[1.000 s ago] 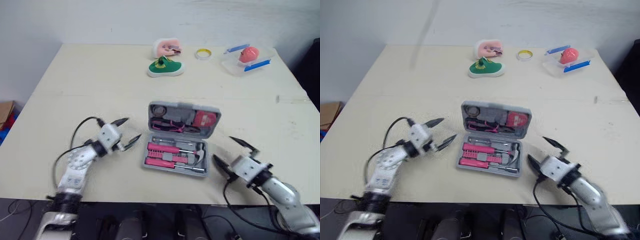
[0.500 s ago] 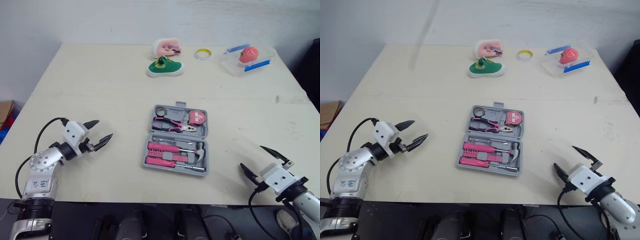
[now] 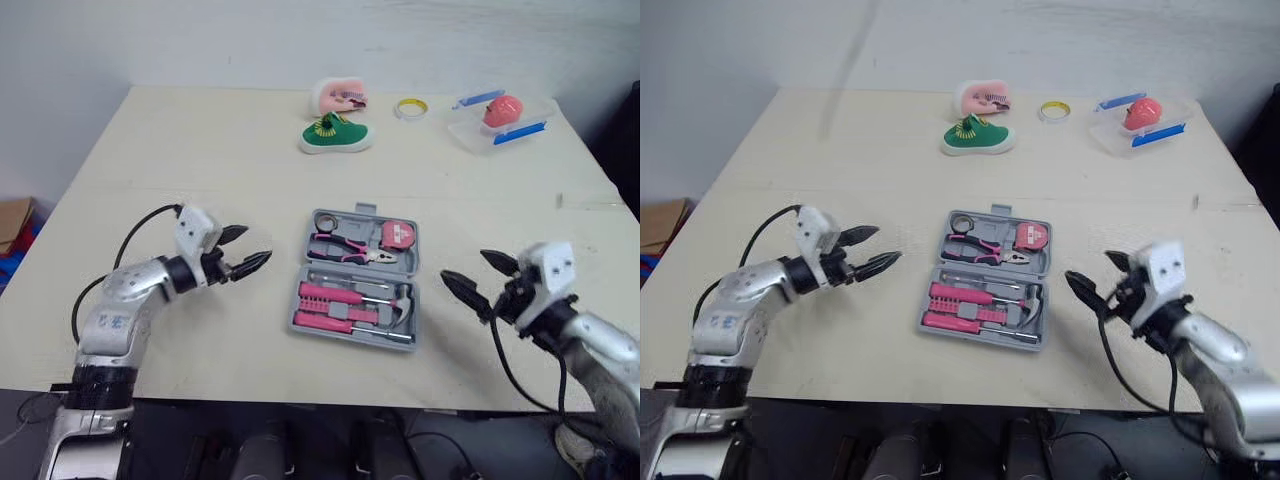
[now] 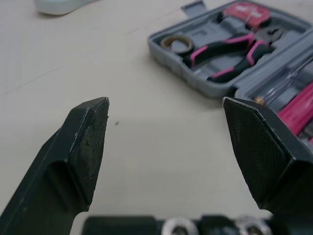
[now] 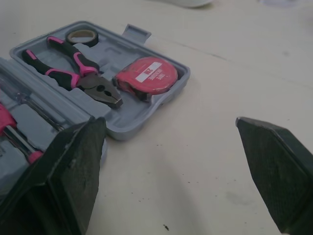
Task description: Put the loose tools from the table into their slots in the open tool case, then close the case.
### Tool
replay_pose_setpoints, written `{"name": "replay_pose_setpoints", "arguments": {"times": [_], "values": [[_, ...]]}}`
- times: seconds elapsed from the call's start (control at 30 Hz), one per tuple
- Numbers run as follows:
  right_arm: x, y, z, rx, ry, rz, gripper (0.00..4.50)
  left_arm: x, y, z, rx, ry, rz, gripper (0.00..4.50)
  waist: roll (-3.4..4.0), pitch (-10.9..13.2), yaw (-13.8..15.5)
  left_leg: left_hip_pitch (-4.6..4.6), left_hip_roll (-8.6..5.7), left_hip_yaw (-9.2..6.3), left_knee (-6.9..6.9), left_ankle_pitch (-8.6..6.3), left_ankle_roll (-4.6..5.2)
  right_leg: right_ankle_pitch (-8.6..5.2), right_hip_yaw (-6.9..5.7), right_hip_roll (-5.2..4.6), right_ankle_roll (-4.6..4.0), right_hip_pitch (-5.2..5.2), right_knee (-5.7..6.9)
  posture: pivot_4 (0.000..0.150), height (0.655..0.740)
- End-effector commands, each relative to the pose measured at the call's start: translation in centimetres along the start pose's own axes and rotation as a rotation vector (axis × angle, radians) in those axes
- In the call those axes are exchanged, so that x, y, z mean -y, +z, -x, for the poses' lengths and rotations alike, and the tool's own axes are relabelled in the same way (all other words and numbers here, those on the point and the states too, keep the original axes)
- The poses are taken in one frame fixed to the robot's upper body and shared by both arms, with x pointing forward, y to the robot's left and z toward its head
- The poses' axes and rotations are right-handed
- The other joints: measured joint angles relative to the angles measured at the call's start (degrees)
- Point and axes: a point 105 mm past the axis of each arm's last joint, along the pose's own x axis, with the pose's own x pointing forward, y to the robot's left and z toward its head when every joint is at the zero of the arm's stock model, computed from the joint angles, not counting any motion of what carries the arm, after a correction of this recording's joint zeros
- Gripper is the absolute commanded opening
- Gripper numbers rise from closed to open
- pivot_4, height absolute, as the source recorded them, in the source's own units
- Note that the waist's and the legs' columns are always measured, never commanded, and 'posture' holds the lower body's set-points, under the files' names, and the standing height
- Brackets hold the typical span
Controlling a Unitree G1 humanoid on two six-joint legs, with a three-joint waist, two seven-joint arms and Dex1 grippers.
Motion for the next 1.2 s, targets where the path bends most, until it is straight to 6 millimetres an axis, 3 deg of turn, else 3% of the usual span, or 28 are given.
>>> {"name": "replay_pose_setpoints", "arguments": {"times": [0.03, 0.13, 0.23, 0.6, 0.87, 1.2], "values": [[-0.6, 0.1, -0.9, -0.113, 0.013, -0.149, 4.44, 0.0, 1.0, -0.9, -0.048, 0.016, 0.063, 3.74, 0.00, 0.0, 0.0, 0.00, 0.00, 0.00, -0.02, 0.01, 0.00, 0.00, -0.01, 0.02, 0.00, 0.00, -0.01, 0.150, 0.7400], [-0.4, 0.0, -2.1, -0.219, -0.023, -0.240, 4.44, 0.4, 1.4, -2.7, -0.111, 0.008, 0.111, 3.74, -0.01, 0.0, -0.1, -0.08, -0.01, 0.03, 0.01, 0.05, 0.03, 0.00, -0.01, 0.03, 0.00, -0.07, 0.01, 0.150, 0.7400], [-0.4, 0.5, -3.5, -0.256, -0.042, -0.321, 4.50, 0.8, 2.0, -4.8, -0.146, 0.020, 0.166, 4.45, -0.03, 0.0, 0.1, -0.11, -0.05, 0.03, 0.07, 0.09, 0.07, 0.02, -0.02, 0.03, 0.04, -0.06, 0.05, 0.150, 0.7400], [-0.3, 0.1, -5.8, -0.406, -0.106, -0.353, 4.50, 1.2, 1.8, -8.4, -0.248, 0.077, 0.219, 4.45, -0.02, 0.0, -0.1, -0.28, -0.06, 0.16, 0.05, 0.13, 0.10, 0.05, 0.02, 0.15, 0.11, -0.14, 0.03, 0.150, 0.7400], [1.0, -0.7, -6.3, -0.443, -0.183, -0.387, 4.50, 0.4, 0.5, -9.1, -0.291, 0.121, 0.221, 4.45, -0.02, 0.0, -0.2, -0.26, -0.08, 0.19, 0.07, 0.19, 0.10, 0.10, 0.07, 0.13, 0.19, -0.17, 0.04, 0.150, 0.7400], [1.0, -1.3, -7.5, -0.474, -0.199, -0.378, 4.50, 0.1, -0.1, -9.9, -0.286, 0.149, 0.256, 4.45, -0.03, 0.0, -0.2, -0.22, -0.09, 0.20, 0.09, 0.20, 0.09, 0.10, 0.08, 0.08, 0.19, -0.17, 0.04, 0.150, 0.7400]]}}
